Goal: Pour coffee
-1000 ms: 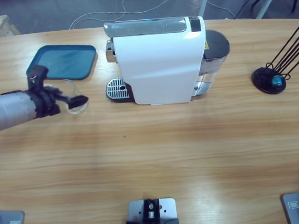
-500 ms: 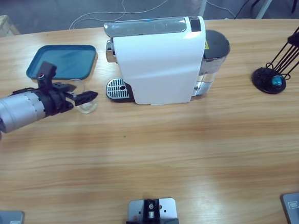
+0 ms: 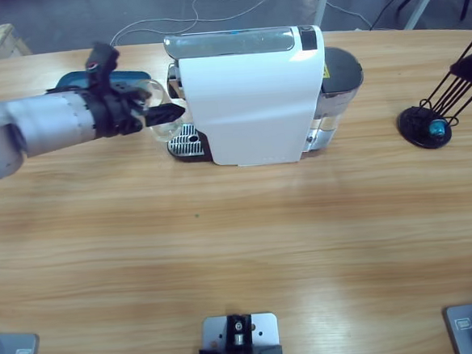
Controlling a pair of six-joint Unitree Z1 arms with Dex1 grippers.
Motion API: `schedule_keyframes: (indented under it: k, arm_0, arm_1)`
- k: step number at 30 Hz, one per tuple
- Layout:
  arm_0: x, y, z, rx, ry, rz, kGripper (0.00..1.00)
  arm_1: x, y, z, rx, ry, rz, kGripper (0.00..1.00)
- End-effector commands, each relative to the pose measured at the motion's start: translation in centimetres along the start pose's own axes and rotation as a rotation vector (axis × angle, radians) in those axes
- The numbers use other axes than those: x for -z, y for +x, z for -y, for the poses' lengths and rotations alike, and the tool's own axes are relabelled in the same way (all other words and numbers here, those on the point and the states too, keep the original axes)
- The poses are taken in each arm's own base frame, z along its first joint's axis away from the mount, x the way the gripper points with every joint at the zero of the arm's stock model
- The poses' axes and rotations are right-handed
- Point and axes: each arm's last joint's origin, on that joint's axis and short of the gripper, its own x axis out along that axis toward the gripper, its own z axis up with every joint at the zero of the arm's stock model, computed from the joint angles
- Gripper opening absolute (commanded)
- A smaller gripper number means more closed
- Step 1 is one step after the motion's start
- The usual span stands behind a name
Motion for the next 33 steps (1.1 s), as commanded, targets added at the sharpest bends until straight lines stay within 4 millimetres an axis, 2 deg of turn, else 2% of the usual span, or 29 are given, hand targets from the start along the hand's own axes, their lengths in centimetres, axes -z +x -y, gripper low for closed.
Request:
schedule_keyframes:
  k: [1,5,6,9,12,28,33]
  arm_0:
    - [2.1,3.6,0.3,0.075,0.005,-0.098,0.052]
    - [2.6,4.1,0.4,0.084,0.003,-0.115,0.077]
    - [2.7,4.2,0.4,0.084,0.001,-0.118,0.156]
    - [2.8,4.1,0.5,0.083,-0.002,-0.122,0.747]
    - [2.7,4.0,0.6,0.084,0.001,-0.12,0.967]
    - [1.4,1.9,1.7,0.108,0.022,-0.073,0.982]
    - [1.1,0.4,1.8,0.101,0.03,-0.053,0.987]
  arm_1:
    - [1.3,-0.4,0.9,0.014,-0.006,-0.025,1.0]
    - [1.1,0.0,1.1,0.023,-0.003,-0.032,1.0]
    - [1.1,0.1,1.2,0.026,-0.001,-0.032,1.0]
    - [0.9,0.4,1.3,0.028,0.001,-0.038,1.0]
    - [0.8,0.6,1.3,0.029,0.002,-0.04,1.0]
    - [1.0,1.2,1.2,0.01,0.01,-0.052,1.0]
    - [1.2,1.3,1.2,0.006,0.024,-0.06,1.0]
